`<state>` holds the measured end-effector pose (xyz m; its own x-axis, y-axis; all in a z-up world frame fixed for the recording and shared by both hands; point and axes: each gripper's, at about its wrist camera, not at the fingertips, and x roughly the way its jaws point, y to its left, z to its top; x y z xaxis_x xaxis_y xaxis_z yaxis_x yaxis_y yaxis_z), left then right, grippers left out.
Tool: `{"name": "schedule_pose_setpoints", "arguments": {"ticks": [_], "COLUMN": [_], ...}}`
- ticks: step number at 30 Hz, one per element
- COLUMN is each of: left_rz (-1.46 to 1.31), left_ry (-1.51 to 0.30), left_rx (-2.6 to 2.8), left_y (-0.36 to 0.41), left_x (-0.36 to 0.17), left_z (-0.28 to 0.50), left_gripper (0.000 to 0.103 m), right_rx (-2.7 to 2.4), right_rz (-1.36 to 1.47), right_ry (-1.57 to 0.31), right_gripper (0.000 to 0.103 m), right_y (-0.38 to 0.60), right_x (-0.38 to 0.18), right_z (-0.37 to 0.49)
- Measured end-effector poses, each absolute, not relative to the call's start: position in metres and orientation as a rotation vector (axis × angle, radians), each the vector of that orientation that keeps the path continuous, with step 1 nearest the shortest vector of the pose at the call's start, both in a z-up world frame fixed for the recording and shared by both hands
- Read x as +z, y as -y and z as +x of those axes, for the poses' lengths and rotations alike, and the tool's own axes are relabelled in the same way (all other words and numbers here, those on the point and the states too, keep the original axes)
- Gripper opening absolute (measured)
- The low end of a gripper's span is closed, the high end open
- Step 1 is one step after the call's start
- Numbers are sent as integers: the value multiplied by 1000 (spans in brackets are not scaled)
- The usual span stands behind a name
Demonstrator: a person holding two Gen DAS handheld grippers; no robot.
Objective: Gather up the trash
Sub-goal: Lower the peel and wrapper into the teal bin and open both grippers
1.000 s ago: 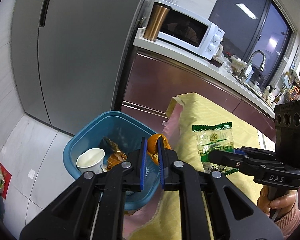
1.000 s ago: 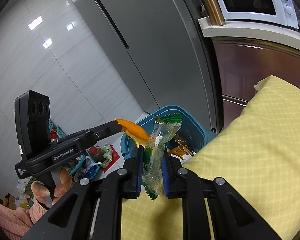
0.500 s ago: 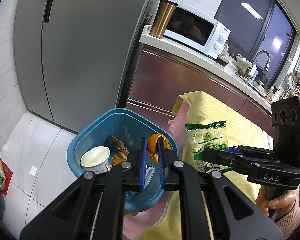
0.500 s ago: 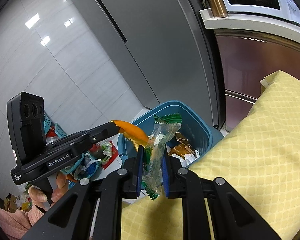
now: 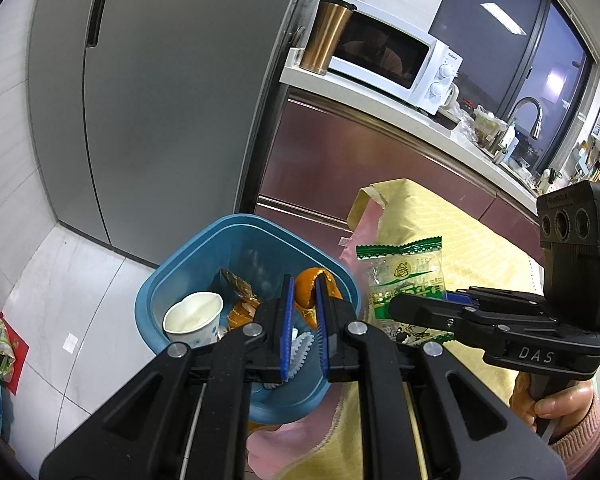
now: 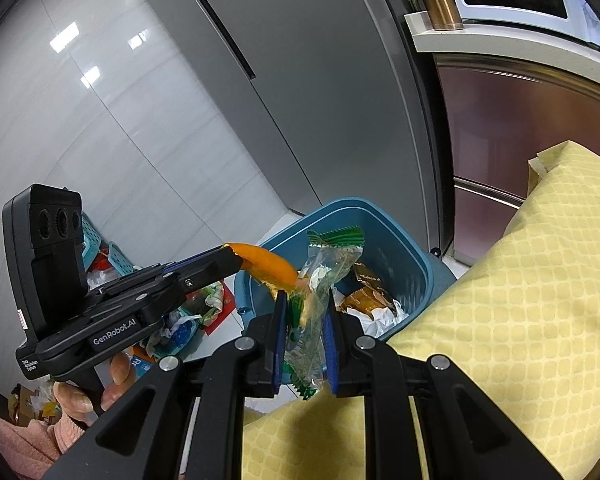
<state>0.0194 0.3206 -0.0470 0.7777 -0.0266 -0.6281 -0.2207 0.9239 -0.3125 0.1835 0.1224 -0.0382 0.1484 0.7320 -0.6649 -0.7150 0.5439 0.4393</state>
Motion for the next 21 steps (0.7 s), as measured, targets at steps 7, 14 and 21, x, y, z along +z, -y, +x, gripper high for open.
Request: {"name": "schedule_pose_setpoints", "arguments": {"ticks": [7,14,21], "left_rz": [-382,-383,-389], "left_ry": [-690,-707,-737], "left_rx": [129,141,145], "left_y": [-323,-324,-327], "left_x": [-53,-60,-69], "left_z": [23,27,35], "left_gripper": [11,11,11], "right_rx": [1035,1019,1003], "right_rz": [4,-18,-47], "right_ry": [-977,-991,-1015], "right_gripper": [15,15,15], "right_y": [-129,-138,-150], "right_x": [-41,-46,-53], "right_z": [184,185,185]}}
